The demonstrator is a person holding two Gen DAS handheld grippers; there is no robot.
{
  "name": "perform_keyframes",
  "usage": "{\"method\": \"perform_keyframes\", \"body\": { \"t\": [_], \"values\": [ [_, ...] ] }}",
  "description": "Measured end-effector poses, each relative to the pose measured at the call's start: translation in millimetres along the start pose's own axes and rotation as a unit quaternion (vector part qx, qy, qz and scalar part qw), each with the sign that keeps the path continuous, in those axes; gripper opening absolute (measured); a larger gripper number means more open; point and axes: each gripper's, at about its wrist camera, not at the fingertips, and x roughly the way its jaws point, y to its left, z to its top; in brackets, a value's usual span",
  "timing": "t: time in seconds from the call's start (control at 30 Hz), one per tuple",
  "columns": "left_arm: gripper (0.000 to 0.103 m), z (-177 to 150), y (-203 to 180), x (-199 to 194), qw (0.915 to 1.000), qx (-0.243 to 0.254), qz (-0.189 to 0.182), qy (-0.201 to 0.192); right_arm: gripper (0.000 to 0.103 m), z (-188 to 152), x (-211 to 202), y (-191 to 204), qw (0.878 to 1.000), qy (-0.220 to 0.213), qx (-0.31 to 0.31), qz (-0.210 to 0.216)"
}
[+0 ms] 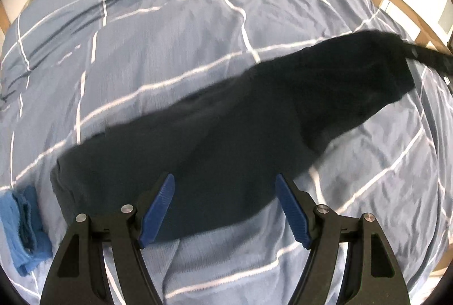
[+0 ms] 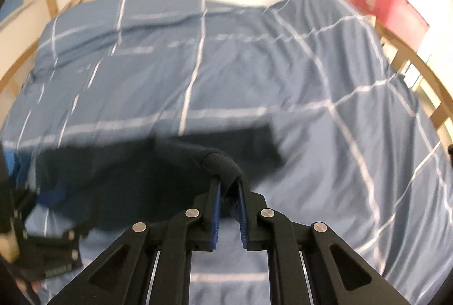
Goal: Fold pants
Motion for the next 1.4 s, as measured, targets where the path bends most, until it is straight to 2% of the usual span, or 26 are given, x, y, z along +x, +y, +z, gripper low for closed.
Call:
{"method": "perform_keyframes", "body": {
  "t": [0.2, 0.33, 0.4, 0.5, 0.6, 0.77, 0.9, 1.0, 1.03, 1.07, 1.13, 1.2, 1.23, 1.27, 1.33, 1.4],
  "values": [
    [0.073, 29, 0, 5, 0.9996, -0.002, 0.017, -0.023, 0.011, 61, 45, -22, 1.000, 0.021, -0.009, -0.006],
    [0.073, 46, 2, 15, 0.9985, 0.003, 0.038, -0.038, 0.011, 77, 80, -26, 0.998, 0.048, -0.026, -0.010],
    [0.073, 55, 7, 24, 0.9983, 0.008, 0.041, -0.040, 0.011, 81, 104, -29, 0.996, 0.073, -0.031, -0.026],
    [0.077, 69, 17, 39, 0.9990, 0.019, 0.026, -0.032, 0.009, 77, 128, -35, 0.994, 0.099, -0.029, -0.041],
    [0.078, 82, 23, 55, 0.9983, 0.053, 0.012, -0.020, 0.009, 68, 146, -41, 0.991, 0.121, -0.024, -0.050],
    [0.078, 99, 27, 82, 0.9951, 0.095, -0.024, 0.011, 0.009, 58, 151, -39, 0.990, 0.127, -0.031, -0.056],
    [0.078, 106, 21, 92, 0.9886, 0.121, -0.080, 0.039, 0.009, 57, 153, -41, 0.990, 0.127, -0.019, -0.055],
    [0.077, 107, 17, 99, 0.9850, 0.146, -0.079, 0.047, 0.009, 59, 154, -43, 0.990, 0.128, -0.014, -0.052],
    [0.073, 108, 17, 104, 0.9841, 0.149, -0.079, 0.054, 0.009, 59, 154, -43, 0.990, 0.127, -0.014, -0.052],
    [0.062, 108, 18, 109, 0.9832, 0.150, -0.082, 0.064, 0.009, 59, 154, -43, 0.990, 0.127, -0.015, -0.052],
    [0.053, 107, 18, 121, 0.9804, 0.147, -0.095, 0.090, 0.009, 57, 155, -43, 0.990, 0.129, -0.015, -0.054],
    [0.051, 104, 18, 129, 0.9785, 0.151, -0.097, 0.102, 0.009, 56, 156, -43, 0.990, 0.130, -0.015, -0.056],
    [0.043, 102, 17, 132, 0.9784, 0.154, -0.092, 0.103, 0.009, 55, 157, -43, 0.990, 0.132, -0.015, -0.057],
    [0.027, 101, 16, 133, 0.9782, 0.156, -0.092, 0.102, 0.009, 55, 158, -43, 0.989, 0.132, -0.014, -0.058],
    [0.017, 101, 18, 129, 0.9794, 0.145, -0.098, 0.100, 0.009, 54, 157, -42, 0.989, 0.131, -0.015, -0.059],
    [0.014, 104, 23, 119, 0.9821, 0.129, -0.103, 0.091, 0.009, 54, 154, -42, 0.990, 0.130, -0.015, -0.058]
  ]
}}
